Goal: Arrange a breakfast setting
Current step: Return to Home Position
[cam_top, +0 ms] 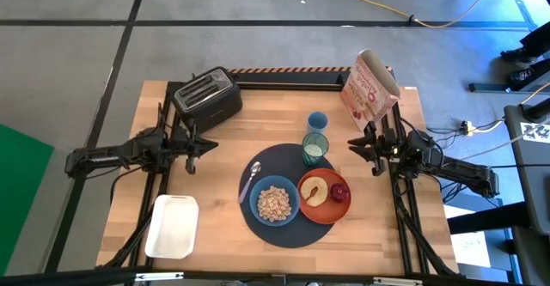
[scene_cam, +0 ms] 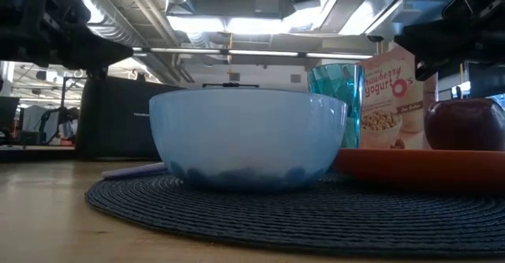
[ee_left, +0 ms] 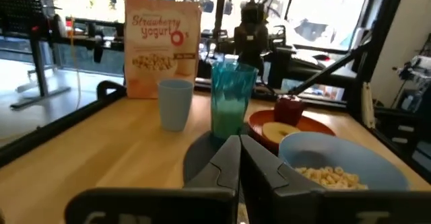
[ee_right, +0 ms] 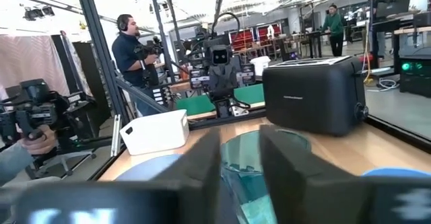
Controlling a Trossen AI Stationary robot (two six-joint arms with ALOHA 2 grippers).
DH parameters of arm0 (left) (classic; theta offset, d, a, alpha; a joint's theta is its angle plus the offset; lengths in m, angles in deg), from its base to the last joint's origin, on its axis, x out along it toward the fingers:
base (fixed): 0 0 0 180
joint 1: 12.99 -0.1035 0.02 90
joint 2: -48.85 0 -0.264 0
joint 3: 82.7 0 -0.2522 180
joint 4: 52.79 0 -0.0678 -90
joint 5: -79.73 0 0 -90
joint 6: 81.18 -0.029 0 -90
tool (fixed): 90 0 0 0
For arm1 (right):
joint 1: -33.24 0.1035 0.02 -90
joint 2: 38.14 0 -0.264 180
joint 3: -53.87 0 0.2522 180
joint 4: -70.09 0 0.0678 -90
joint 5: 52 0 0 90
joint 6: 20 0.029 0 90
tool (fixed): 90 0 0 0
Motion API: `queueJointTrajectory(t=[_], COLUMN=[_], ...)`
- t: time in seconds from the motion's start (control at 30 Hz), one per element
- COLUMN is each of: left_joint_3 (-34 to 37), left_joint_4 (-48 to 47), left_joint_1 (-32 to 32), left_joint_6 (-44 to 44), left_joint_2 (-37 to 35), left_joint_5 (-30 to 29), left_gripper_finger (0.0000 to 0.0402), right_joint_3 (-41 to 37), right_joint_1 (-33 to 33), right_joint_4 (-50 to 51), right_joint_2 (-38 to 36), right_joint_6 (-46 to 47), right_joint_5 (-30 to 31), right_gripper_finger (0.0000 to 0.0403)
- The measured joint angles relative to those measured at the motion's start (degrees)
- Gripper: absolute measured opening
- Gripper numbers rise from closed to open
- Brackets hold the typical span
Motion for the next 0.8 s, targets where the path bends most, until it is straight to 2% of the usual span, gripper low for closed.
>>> queueJointTrajectory(t=[0.13,0.3,0.53,0.8], left_joint_3=[0.00,0.00,0.00,0.00], left_joint_4=[-0.07,-0.12,-0.26,-0.25], left_joint_1=[-0.02,-0.02,-0.02,-0.02], left_joint_6=[0.02,-0.13,-0.22,-0.22], left_joint_2=[-0.31,-0.27,-0.06,-0.06], left_joint_5=[-0.15,-0.17,-1.13,-1.13], left_gripper_finger=[0.0001,0.0001,0.0001,0.0001], right_joint_3=[0.00,0.00,0.00,0.00], right_joint_1=[0.00,0.00,0.02,0.00], right_joint_4=[0.40,1.88,3.47,5.82], right_joint_2=[0.00,0.04,0.04,0.22], right_joint_6=[-1.13,-1.79,-3.17,-3.17], right_joint_5=[0.03,0.28,2.02,4.89], right_gripper_finger=[0.0012,0.0022,0.0002,0.0019])
